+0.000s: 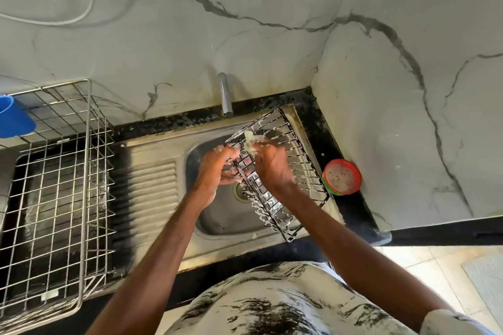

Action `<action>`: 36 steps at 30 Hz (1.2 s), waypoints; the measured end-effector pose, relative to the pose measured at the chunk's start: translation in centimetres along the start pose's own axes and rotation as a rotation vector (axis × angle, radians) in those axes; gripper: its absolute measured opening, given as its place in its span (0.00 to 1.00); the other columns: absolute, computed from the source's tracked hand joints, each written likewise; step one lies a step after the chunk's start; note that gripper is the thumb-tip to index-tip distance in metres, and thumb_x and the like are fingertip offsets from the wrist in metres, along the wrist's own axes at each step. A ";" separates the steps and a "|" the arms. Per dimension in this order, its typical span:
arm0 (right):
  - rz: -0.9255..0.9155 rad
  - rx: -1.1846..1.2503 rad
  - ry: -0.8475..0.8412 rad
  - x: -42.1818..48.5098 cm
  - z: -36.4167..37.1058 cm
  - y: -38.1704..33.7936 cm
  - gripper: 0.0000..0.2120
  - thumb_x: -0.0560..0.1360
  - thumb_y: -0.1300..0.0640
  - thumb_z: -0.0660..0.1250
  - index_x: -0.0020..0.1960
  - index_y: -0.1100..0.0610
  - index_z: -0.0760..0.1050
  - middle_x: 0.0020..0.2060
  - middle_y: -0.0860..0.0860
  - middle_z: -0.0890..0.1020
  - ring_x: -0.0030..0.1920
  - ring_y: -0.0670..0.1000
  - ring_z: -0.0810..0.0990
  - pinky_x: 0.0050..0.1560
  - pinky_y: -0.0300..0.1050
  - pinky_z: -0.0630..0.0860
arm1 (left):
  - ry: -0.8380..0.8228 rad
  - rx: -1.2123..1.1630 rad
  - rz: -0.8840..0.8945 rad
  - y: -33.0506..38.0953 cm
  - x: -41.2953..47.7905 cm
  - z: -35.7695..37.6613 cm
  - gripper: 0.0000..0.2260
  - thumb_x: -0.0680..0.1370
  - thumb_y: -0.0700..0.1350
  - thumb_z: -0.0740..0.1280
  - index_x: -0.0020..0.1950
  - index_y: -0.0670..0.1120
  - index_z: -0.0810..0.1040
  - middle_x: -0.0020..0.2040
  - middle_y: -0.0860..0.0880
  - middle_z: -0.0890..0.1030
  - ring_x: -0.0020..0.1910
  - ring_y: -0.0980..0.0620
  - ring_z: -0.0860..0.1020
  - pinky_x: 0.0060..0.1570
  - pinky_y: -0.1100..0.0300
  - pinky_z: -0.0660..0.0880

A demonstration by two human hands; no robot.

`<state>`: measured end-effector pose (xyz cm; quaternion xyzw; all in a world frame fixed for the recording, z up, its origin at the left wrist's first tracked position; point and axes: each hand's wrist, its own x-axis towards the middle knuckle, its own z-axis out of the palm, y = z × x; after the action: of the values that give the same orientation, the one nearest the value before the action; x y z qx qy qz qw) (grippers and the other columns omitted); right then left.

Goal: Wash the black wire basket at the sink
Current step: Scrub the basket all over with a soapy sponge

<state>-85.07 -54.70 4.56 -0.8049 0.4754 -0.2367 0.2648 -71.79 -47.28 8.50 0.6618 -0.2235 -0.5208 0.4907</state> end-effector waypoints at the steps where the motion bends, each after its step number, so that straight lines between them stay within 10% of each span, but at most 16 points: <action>1: 0.039 -0.018 -0.033 -0.2 0.0 -0.5 0.13 0.82 0.67 0.60 0.62 0.64 0.80 0.57 0.61 0.84 0.38 0.48 0.83 0.34 0.40 0.81 | 0.009 0.015 0.013 -0.1 0.1 0.0 0.15 0.66 0.56 0.71 0.49 0.50 0.82 0.54 0.35 0.78 0.43 0.43 0.78 0.35 0.54 0.82; 7: -0.442 0.034 -0.097 -0.6 -0.5 -0.9 0.11 0.70 0.77 0.70 0.48 0.67 0.84 0.49 0.63 0.86 0.45 0.58 0.87 0.41 0.49 0.86 | -0.014 0.035 0.032 0.3 -0.3 0.0 0.10 0.69 0.55 0.68 0.47 0.53 0.81 0.47 0.44 0.83 0.35 0.49 0.80 0.33 0.57 0.82; 11: -0.119 0.195 -0.033 1.2 -1.4 1.8 0.13 0.83 0.59 0.61 0.55 0.64 0.82 0.51 0.57 0.84 0.46 0.54 0.84 0.43 0.41 0.81 | -0.056 0.083 0.036 -0.4 0.3 -0.5 0.12 0.72 0.56 0.71 0.52 0.53 0.81 0.55 0.39 0.84 0.45 0.38 0.87 0.47 0.47 0.85; 13: 0.012 0.207 0.100 1.6 -1.9 2.9 0.23 0.83 0.48 0.53 0.54 0.63 0.80 0.49 0.59 0.83 0.44 0.53 0.82 0.41 0.43 0.79 | -0.039 0.096 0.047 -0.5 0.4 -0.3 0.05 0.79 0.48 0.70 0.53 0.48 0.79 0.52 0.43 0.83 0.37 0.51 0.87 0.40 0.58 0.85; 16: -0.062 0.272 -0.046 -0.4 -1.6 0.9 0.33 0.83 0.43 0.46 0.52 0.66 0.80 0.47 0.59 0.82 0.44 0.44 0.80 0.45 0.40 0.78 | -0.001 0.106 0.048 -0.7 0.6 0.2 0.11 0.81 0.44 0.69 0.61 0.42 0.78 0.47 0.49 0.81 0.30 0.58 0.84 0.34 0.64 0.82; 19: -0.328 -0.007 -0.272 -2.8 -0.7 -0.1 0.45 0.73 0.38 0.35 0.53 0.66 0.83 0.51 0.62 0.83 0.52 0.62 0.81 0.51 0.55 0.78 | -0.010 0.082 0.061 -0.6 0.5 0.6 0.13 0.72 0.53 0.70 0.52 0.48 0.81 0.44 0.47 0.83 0.41 0.47 0.83 0.43 0.52 0.83; 23: 0.041 0.032 -0.030 -2.1 -2.7 2.7 0.49 0.69 0.31 0.35 0.56 0.65 0.81 0.52 0.61 0.82 0.53 0.57 0.82 0.53 0.49 0.78 | 0.036 0.046 0.041 -0.4 0.5 0.2 0.23 0.73 0.53 0.71 0.65 0.46 0.75 0.50 0.47 0.80 0.43 0.49 0.81 0.40 0.56 0.83; 26: 0.040 0.282 0.079 -1.9 -2.6 2.3 0.41 0.77 0.28 0.49 0.49 0.66 0.77 0.39 0.56 0.79 0.38 0.45 0.79 0.39 0.34 0.75 | 0.033 0.042 0.041 -0.8 0.9 0.6 0.30 0.72 0.54 0.73 0.71 0.45 0.73 0.53 0.45 0.81 0.44 0.49 0.83 0.37 0.58 0.82; 31: -0.175 -0.052 -0.131 -3.6 -0.6 1.3 0.12 0.79 0.64 0.61 0.54 0.65 0.83 0.54 0.62 0.82 0.50 0.64 0.81 0.49 0.60 0.80 | 0.052 0.032 0.037 -0.4 1.0 0.8 0.36 0.66 0.59 0.73 0.70 0.44 0.74 0.54 0.39 0.83 0.41 0.47 0.84 0.37 0.55 0.82; 36: 0.031 0.123 0.126 -2.3 -1.0 4.2 0.18 0.85 0.52 0.57 0.47 0.60 0.80 0.41 0.53 0.83 0.30 0.43 0.77 0.27 0.29 0.69 | 0.065 0.038 0.056 -0.3 1.0 0.3 0.27 0.76 0.52 0.72 0.71 0.43 0.71 0.52 0.48 0.79 0.41 0.53 0.80 0.33 0.64 0.79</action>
<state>-89.44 -54.54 2.30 -0.7631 0.4882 -0.3116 0.2868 -71.78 -48.06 7.78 0.6813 -0.2356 -0.4807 0.4993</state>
